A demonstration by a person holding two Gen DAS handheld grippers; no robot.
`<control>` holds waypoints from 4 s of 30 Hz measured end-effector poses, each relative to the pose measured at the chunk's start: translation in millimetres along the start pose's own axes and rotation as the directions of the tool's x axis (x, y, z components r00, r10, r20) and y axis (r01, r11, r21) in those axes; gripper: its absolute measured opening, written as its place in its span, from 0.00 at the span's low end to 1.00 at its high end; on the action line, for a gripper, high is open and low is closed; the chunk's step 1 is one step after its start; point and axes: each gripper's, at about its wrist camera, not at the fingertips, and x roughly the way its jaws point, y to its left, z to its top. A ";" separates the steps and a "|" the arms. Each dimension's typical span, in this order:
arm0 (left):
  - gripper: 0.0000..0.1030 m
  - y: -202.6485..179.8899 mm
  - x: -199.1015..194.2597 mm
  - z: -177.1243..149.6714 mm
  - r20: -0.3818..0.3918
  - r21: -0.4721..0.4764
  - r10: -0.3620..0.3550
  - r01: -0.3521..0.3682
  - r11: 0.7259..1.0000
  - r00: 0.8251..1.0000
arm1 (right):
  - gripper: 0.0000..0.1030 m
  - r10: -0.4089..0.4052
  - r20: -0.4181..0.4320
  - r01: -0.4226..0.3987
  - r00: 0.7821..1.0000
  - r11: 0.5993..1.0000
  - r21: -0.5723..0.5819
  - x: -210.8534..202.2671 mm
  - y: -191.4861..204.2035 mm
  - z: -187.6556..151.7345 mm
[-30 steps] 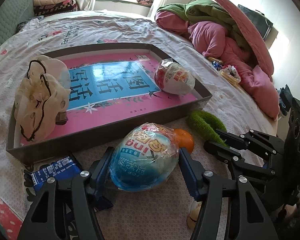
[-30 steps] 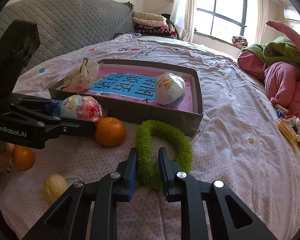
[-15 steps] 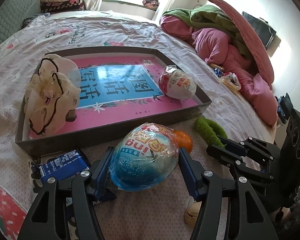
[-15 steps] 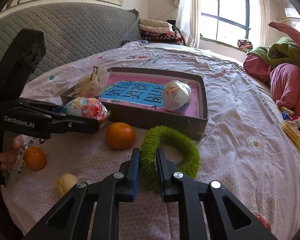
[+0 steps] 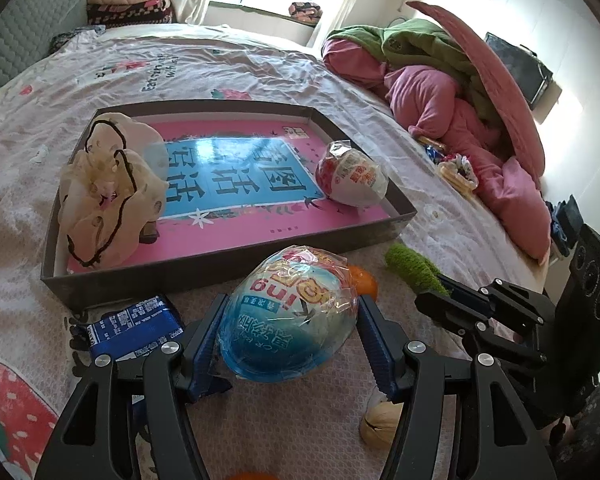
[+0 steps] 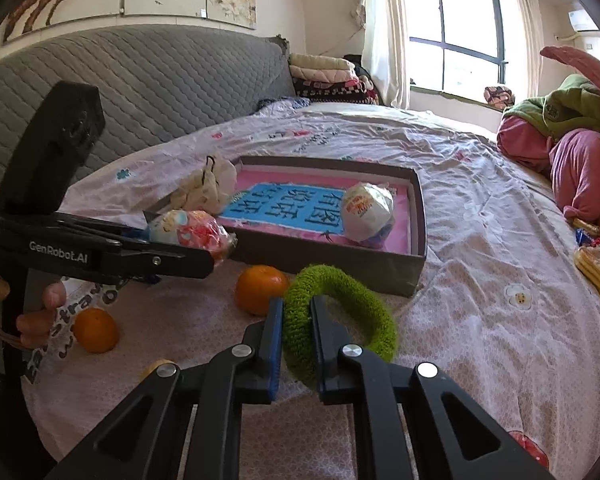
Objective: Organize objects
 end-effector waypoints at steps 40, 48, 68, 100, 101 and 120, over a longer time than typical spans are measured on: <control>0.63 -7.7 -28.7 8.4 0.151 0.041 0.130 -0.137 0.990 0.980 | 0.13 0.089 0.165 -0.080 0.982 0.995 -0.059 -18.4 19.2 21.5; 0.63 -3.0 -25.2 8.8 0.147 0.025 0.132 -0.137 0.990 0.980 | 0.13 0.098 0.164 -0.086 0.982 0.993 -0.076 -13.9 20.8 26.0; 0.63 0.9 -38.3 14.1 0.194 0.021 0.157 -0.164 0.986 0.968 | 0.13 0.094 0.204 -0.064 0.974 0.987 -0.150 -5.5 22.4 46.6; 0.63 27.7 -45.8 66.6 0.231 -0.011 0.171 -0.173 0.985 0.958 | 0.13 0.098 0.205 -0.066 0.974 0.985 -0.158 16.9 19.1 61.8; 0.63 28.1 -45.9 67.8 0.234 -0.012 0.172 -0.174 0.985 0.957 | 0.13 0.098 0.205 -0.066 0.974 0.985 -0.159 17.4 18.7 62.2; 0.63 44.9 -44.9 92.7 0.262 -0.052 0.190 -0.183 0.982 0.946 | 0.13 0.128 0.208 -0.102 0.970 0.986 -0.129 30.4 10.3 81.0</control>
